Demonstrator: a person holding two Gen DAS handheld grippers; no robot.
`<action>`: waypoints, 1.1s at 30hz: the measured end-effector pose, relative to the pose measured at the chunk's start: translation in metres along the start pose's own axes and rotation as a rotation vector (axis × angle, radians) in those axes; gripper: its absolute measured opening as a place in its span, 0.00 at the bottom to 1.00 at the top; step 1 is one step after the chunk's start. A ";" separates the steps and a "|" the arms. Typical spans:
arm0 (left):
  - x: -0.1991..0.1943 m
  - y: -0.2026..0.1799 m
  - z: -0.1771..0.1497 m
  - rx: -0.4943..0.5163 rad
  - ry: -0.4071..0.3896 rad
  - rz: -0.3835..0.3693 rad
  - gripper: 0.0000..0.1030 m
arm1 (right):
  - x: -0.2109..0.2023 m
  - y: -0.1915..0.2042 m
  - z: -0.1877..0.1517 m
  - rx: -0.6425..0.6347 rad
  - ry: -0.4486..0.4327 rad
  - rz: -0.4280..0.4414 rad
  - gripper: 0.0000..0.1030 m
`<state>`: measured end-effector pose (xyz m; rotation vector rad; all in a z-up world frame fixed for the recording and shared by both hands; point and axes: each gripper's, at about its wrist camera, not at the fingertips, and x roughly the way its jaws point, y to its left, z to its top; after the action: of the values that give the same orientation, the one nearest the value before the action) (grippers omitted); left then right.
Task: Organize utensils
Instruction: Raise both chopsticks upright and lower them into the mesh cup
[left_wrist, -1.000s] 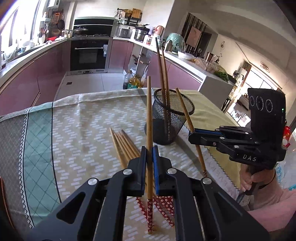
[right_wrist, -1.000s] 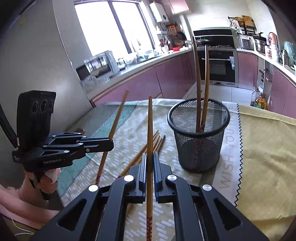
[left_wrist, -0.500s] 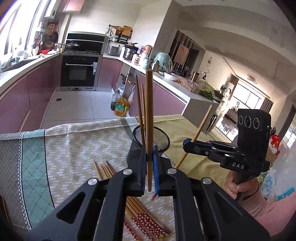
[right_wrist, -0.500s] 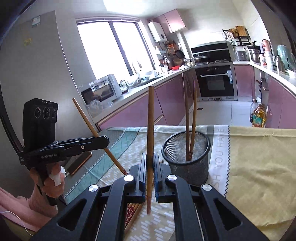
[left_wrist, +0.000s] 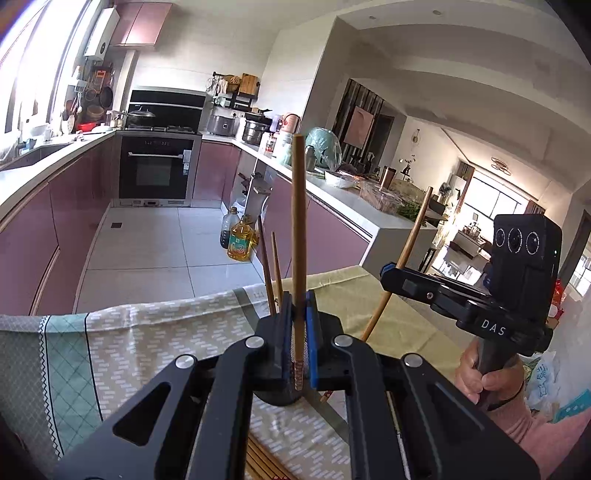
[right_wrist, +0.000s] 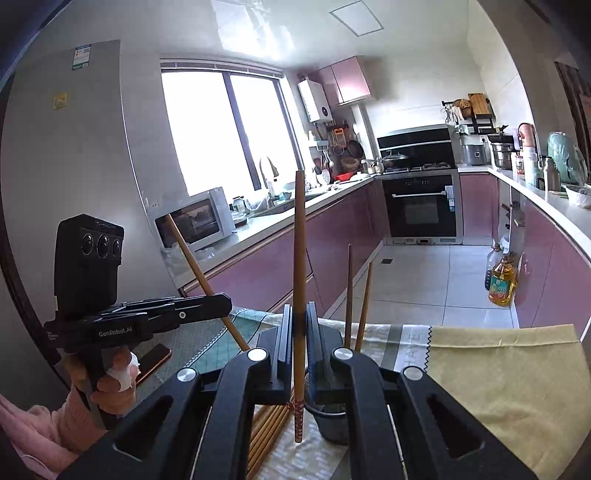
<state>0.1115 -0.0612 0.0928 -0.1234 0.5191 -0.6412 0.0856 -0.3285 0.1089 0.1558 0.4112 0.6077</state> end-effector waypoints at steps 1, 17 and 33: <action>0.001 -0.002 0.004 0.005 -0.004 0.000 0.07 | -0.001 0.000 0.003 -0.002 -0.007 -0.004 0.06; 0.052 -0.013 0.006 0.076 0.106 0.070 0.07 | 0.048 -0.027 -0.005 0.025 0.103 -0.043 0.06; 0.108 0.008 -0.011 0.043 0.243 0.077 0.08 | 0.093 -0.050 -0.028 0.089 0.282 -0.097 0.07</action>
<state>0.1834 -0.1187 0.0355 0.0161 0.7400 -0.5944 0.1691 -0.3145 0.0397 0.1348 0.7159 0.5173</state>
